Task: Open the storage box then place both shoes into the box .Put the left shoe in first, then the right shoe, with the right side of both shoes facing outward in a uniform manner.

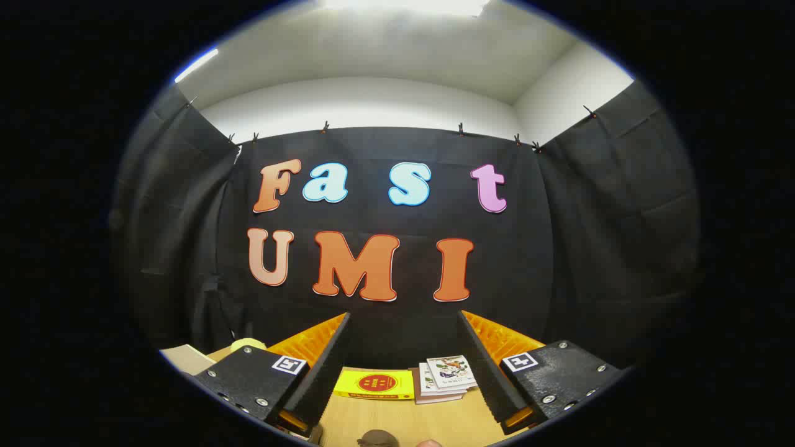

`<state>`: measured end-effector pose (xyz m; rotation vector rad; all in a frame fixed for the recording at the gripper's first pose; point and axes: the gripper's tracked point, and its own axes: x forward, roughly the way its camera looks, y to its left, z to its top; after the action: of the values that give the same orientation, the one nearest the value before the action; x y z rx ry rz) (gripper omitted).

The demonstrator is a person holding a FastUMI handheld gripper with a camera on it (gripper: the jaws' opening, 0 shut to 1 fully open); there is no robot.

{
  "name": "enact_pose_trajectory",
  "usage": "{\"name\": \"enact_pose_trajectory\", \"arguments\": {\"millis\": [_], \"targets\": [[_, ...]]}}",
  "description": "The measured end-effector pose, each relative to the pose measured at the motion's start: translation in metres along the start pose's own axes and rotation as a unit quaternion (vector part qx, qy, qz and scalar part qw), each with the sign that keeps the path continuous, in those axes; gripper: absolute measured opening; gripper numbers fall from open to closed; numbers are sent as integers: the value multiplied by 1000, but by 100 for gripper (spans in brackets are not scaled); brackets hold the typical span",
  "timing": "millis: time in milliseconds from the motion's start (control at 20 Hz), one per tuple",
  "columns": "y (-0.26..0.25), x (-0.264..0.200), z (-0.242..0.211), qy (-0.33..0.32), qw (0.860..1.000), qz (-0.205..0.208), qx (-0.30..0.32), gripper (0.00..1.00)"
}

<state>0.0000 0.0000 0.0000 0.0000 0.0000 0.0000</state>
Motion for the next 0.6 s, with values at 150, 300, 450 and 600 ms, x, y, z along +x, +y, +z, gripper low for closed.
{"name": "enact_pose_trajectory", "arguments": {"millis": [150, 300, 450, 600], "targets": [[4, 0, 6, -5, 1000, 2, 3, 99], [8, 1, 7, -2, 1000, 6, 9, 99], [14, 2, 6, 2, 1000, 11, 11, 99], [20, 3, 7, 4, 1000, 16, 18, 99]]}}
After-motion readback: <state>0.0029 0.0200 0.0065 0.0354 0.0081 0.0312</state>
